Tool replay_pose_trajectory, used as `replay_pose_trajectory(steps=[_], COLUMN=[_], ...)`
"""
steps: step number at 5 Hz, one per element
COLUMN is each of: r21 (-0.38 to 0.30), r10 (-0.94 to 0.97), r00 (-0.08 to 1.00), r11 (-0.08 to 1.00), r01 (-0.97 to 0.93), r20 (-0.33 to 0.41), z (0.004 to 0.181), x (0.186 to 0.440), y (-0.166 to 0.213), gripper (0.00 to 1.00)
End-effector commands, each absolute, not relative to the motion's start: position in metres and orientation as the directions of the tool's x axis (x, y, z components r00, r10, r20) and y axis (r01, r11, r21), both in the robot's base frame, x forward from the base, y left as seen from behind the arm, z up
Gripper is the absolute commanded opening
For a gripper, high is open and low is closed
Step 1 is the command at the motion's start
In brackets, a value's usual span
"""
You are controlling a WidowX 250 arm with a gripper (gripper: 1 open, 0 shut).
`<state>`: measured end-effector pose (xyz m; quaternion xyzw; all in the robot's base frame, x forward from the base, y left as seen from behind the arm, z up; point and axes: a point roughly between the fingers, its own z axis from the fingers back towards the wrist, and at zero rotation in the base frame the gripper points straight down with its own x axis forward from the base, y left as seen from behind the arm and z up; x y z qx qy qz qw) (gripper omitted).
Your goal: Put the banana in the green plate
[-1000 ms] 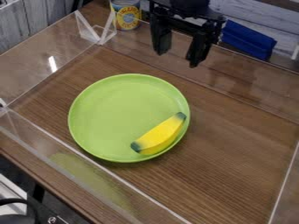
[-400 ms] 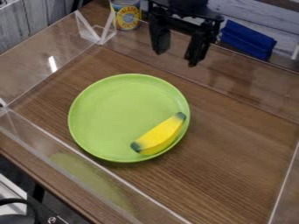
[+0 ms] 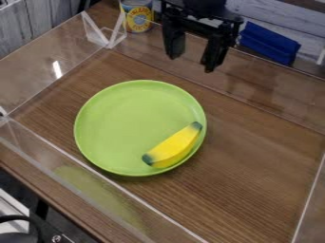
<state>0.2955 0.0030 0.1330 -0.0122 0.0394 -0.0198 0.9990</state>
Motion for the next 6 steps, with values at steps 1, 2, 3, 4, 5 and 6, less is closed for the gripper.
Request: replay_pose_trajectory(steps=[1,2,3,4,5,6], r21=[-0.023,-0.024,-0.025,-0.027,-0.028,-0.03], r10=[-0.038,-0.039,-0.04,-0.042,-0.045,-0.047], r00=[0.999,0.999,0.999,0.999,0.999,0.999], r11=[0.999,0.999,0.999,0.999,0.999,0.998], r01=[0.038,0.038,0.039,0.042,0.044,0.047], r20=[-0.02,-0.023,-0.026,-0.024,-0.022,-0.02], z=[0.1496,0.1493,0.1489,0.1469,0.1451,0.1432], x=[0.2984,0.298,0.2978,0.2997,0.3014,0.3034], y=[0.0048,0.0046,0.0044,0.005,0.0056,0.0065], gripper=[1.0,1.0,1.0,1.0,1.0,1.0])
